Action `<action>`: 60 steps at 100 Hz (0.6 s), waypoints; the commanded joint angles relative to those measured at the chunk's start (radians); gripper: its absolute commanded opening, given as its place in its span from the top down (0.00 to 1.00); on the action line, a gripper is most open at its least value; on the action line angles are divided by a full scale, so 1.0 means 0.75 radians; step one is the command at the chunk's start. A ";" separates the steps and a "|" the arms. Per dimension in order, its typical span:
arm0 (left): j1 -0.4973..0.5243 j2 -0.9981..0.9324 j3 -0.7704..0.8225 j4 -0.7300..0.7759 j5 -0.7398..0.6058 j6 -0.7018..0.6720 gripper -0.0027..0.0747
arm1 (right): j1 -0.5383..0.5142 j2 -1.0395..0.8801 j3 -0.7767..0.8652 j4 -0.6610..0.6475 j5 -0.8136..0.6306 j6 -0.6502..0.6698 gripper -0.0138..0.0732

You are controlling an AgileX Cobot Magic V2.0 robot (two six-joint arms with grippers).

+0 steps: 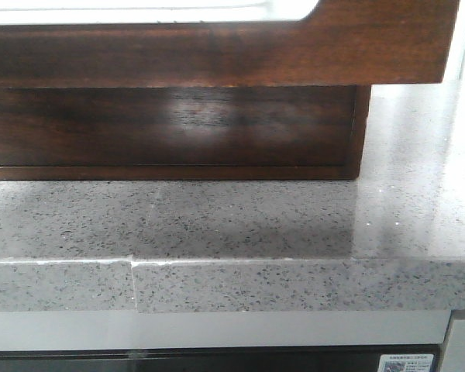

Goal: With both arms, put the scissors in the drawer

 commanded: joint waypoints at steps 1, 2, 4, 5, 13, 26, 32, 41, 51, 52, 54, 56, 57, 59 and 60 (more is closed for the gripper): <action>0.004 -0.041 0.048 -0.008 -0.111 0.002 0.99 | -0.007 -0.003 -0.033 0.032 -0.076 -0.001 0.92; 0.004 -0.041 0.048 -0.008 -0.111 0.002 0.99 | -0.007 -0.003 -0.033 0.032 -0.076 -0.001 0.92; 0.004 -0.041 0.048 -0.008 -0.111 0.002 0.99 | -0.007 -0.003 -0.033 0.032 -0.076 -0.001 0.92; 0.004 -0.041 0.048 -0.008 -0.111 0.002 0.99 | -0.007 -0.003 -0.033 0.032 -0.076 -0.001 0.92; 0.004 -0.041 0.048 -0.008 -0.111 0.002 0.99 | -0.007 -0.003 -0.033 0.032 -0.076 -0.001 0.92; 0.004 -0.041 0.048 -0.008 -0.111 0.002 0.99 | -0.007 -0.003 -0.033 0.032 -0.076 -0.001 0.92; 0.004 -0.041 0.048 -0.008 -0.111 0.002 0.99 | -0.007 -0.003 -0.033 0.032 -0.076 -0.001 0.92; 0.004 -0.041 0.048 -0.008 -0.111 0.002 0.99 | -0.002 -0.014 -0.029 0.037 -0.083 -0.001 0.92; 0.004 -0.041 0.048 -0.008 -0.111 0.002 0.99 | 0.001 -0.121 0.024 -0.001 -0.146 -0.012 0.92; 0.004 -0.041 0.048 -0.008 -0.111 0.002 0.99 | 0.001 -0.143 0.031 -0.007 -0.158 -0.012 0.92; 0.004 -0.041 0.048 -0.008 -0.111 0.002 0.99 | 0.001 -0.180 0.056 -0.018 -0.199 -0.012 0.92; 0.004 -0.041 0.048 -0.008 -0.111 0.002 0.99 | -0.002 -0.205 0.085 -0.020 -0.241 -0.012 0.92; 0.004 -0.041 0.048 -0.008 -0.111 0.002 0.99 | -0.002 -0.232 0.095 -0.020 -0.255 -0.012 0.92; 0.004 -0.041 0.048 -0.008 -0.111 0.002 0.99 | -0.002 -0.273 0.127 -0.020 -0.296 -0.012 0.92; 0.004 -0.041 0.048 -0.008 -0.111 0.002 0.99 | -0.004 -0.287 0.150 -0.020 -0.324 -0.012 0.92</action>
